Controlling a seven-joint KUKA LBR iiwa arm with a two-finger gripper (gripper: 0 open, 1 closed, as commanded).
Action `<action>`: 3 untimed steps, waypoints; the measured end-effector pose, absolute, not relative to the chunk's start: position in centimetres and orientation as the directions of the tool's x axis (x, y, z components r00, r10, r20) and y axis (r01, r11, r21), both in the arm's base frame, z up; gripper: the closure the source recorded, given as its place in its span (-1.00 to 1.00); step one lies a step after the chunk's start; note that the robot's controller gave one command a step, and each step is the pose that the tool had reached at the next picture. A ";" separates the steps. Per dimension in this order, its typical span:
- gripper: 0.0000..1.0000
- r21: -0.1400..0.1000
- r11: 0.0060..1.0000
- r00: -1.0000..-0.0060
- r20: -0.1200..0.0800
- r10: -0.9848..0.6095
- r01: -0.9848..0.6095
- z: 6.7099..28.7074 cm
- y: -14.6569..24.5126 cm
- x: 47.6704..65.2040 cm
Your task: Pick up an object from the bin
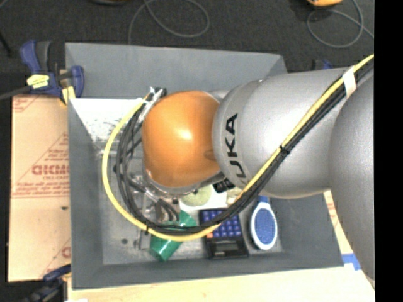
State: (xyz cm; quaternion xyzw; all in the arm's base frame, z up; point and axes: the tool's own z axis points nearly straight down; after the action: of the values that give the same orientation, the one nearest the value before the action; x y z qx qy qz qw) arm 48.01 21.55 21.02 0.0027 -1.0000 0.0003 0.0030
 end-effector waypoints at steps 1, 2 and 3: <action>-1.00 0.002 1.000 -1.000 -0.002 0.000 0.000 21.5 21.4 48.2; -1.00 0.000 0.993 -0.993 -0.005 -0.115 -0.115 14.2 16.9 47.9; -1.00 0.000 0.966 -0.966 0.002 -0.260 -0.260 14.9 13.9 49.8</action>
Offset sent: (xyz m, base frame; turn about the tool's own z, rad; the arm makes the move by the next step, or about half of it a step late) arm -0.0054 -0.0907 -0.1402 -0.2170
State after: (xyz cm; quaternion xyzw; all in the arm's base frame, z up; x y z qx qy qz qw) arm 49.80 13.93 14.94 0.1309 -0.9914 0.0003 0.0008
